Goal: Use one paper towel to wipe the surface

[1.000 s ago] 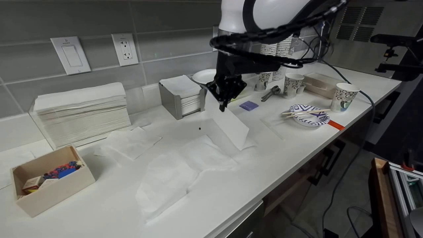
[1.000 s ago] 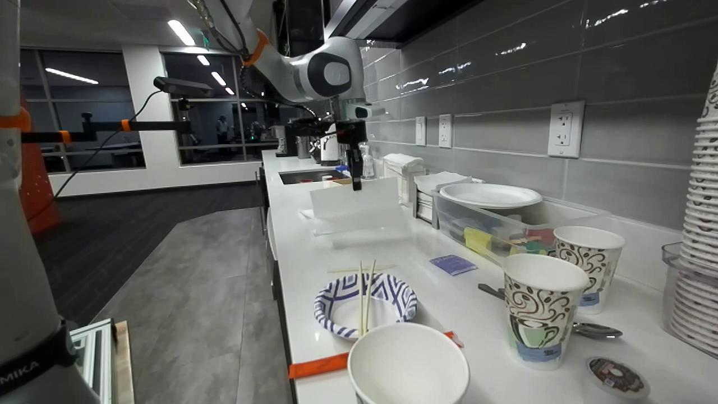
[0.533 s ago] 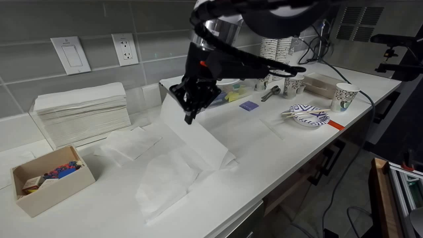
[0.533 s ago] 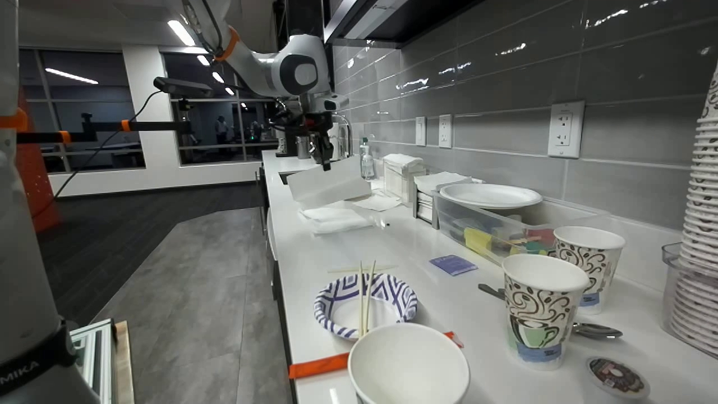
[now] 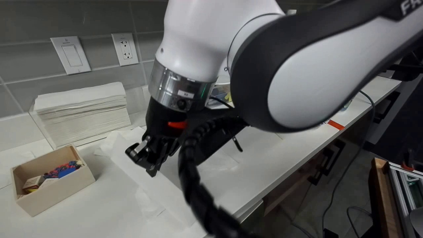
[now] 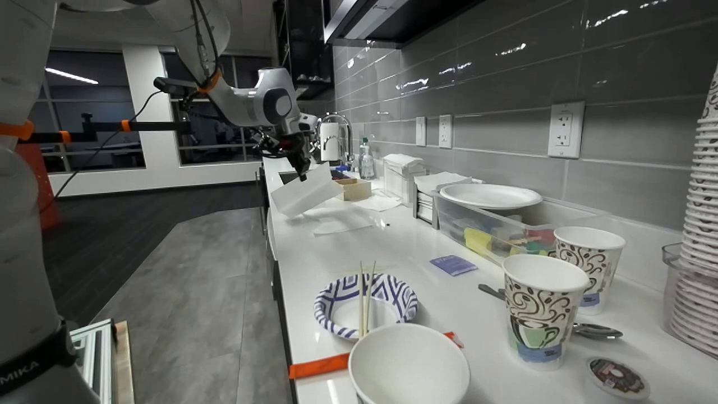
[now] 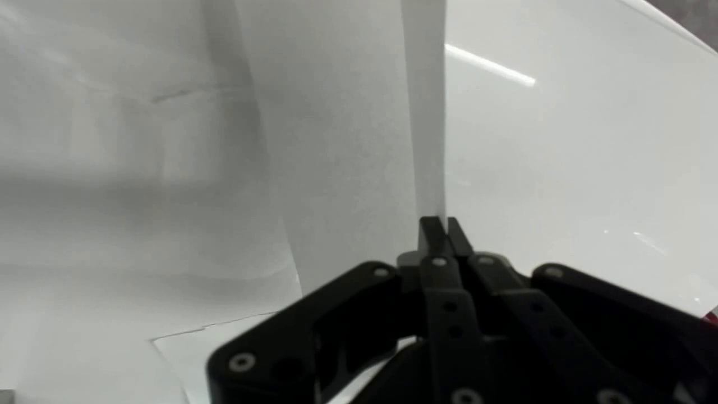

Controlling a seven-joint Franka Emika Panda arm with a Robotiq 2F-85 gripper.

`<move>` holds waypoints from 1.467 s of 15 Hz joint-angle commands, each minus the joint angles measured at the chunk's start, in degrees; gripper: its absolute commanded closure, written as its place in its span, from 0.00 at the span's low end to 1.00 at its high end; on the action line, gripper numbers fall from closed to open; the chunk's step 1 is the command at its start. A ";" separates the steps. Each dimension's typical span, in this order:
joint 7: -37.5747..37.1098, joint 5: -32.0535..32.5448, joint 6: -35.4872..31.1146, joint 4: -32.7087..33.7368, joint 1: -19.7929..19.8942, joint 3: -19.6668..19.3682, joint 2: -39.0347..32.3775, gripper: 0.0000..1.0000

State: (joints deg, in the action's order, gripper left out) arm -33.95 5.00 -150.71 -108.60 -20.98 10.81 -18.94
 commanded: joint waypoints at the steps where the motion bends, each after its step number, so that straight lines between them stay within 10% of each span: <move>1: 0.41 -0.21 -0.90 0.56 -1.70 -1.22 -1.08 0.99; 22: -4.83 -1.30 -17.48 16.99 -10.12 -13.25 -21.69 1.00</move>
State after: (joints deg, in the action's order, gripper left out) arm -36.77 6.01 -165.90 -95.90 -29.55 -0.88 -36.49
